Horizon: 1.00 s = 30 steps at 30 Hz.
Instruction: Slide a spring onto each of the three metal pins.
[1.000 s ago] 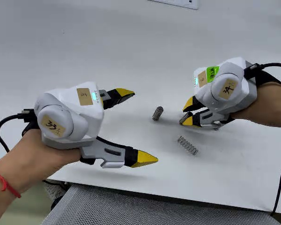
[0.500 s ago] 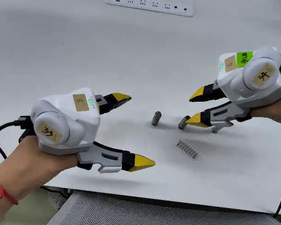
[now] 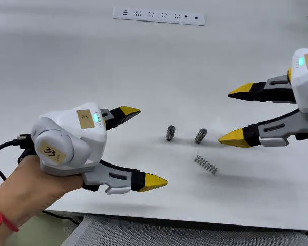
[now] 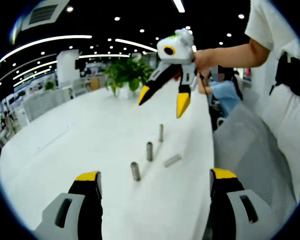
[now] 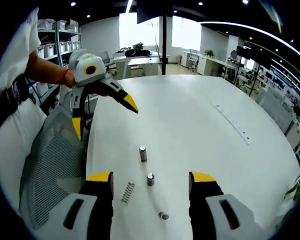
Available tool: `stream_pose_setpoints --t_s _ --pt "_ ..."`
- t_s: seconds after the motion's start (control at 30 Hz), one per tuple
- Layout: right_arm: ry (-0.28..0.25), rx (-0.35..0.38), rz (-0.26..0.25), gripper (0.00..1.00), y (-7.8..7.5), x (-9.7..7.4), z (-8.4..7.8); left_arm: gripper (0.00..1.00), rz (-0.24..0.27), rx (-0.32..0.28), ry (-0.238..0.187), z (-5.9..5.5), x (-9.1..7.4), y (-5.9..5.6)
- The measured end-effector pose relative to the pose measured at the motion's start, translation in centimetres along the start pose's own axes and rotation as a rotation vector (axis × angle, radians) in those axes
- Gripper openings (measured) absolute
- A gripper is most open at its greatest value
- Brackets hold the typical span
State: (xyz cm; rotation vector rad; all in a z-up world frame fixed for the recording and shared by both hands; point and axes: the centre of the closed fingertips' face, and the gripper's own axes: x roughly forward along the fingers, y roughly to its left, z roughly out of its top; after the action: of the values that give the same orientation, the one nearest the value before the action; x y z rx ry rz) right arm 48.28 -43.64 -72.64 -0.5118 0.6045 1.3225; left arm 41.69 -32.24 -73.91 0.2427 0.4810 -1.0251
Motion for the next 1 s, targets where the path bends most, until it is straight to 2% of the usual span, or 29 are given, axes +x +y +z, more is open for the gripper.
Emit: stream_pose_setpoints --t_s 0.17,0.53,0.67,0.8,0.9,1.0 --pt "-0.049 0.034 -0.028 0.69 0.5 -1.7 -0.8 0.90 0.002 0.021 0.018 0.2 -0.1 -0.1" --pt "-0.166 0.108 -0.066 0.83 1.9 -4.8 -3.1 0.88 -0.016 0.112 0.079 0.9 0.3 -1.0" --pt "-0.207 0.127 -0.074 0.87 2.5 -5.8 -4.0 0.85 -0.038 0.147 0.099 1.2 0.7 -1.4" --pt "-0.223 0.150 -0.092 0.87 2.8 -6.6 -5.1 0.80 -0.085 0.224 0.140 1.3 1.6 -2.3" --pt "-0.247 0.161 -0.110 0.86 2.8 -7.2 -5.3 0.74 -0.122 0.274 0.183 1.0 2.7 -2.9" --pt "-0.257 0.170 -0.111 0.87 3.0 -7.5 -5.6 0.68 -0.152 0.301 0.199 1.0 4.1 -3.7"
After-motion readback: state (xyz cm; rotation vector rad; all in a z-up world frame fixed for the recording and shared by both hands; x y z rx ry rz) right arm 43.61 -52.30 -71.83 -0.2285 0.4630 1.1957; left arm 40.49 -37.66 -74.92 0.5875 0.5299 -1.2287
